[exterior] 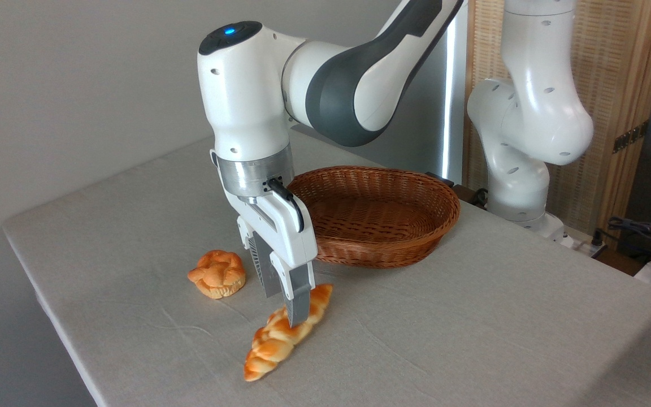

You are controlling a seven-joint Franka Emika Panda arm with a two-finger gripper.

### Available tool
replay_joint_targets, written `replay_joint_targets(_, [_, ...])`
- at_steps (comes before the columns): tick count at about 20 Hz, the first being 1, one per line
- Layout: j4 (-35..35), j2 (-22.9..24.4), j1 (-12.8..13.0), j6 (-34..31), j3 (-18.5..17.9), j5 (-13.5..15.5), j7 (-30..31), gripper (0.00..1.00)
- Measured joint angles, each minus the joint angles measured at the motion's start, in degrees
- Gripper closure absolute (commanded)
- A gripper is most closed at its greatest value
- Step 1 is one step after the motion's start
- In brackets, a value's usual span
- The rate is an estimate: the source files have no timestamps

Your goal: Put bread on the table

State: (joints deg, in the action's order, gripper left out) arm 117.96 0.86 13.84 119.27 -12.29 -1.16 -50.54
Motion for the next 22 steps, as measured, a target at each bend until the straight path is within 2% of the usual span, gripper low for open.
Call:
replay_joint_targets(7, [-2.0,0.3,0.0,-0.3,-0.3,0.0,0.0,0.0])
replay_joint_targets(9, [-4.2,0.6,-0.1,-2.5,-0.4,0.0,0.0,0.0])
replay_joint_targets(13, [-12.9,1.3,-0.1,-14.2,-0.7,0.1,0.4,0.0])
replay_joint_targets(22, [-25.0,2.2,-0.3,-26.8,-0.9,1.4,6.7,0.0])
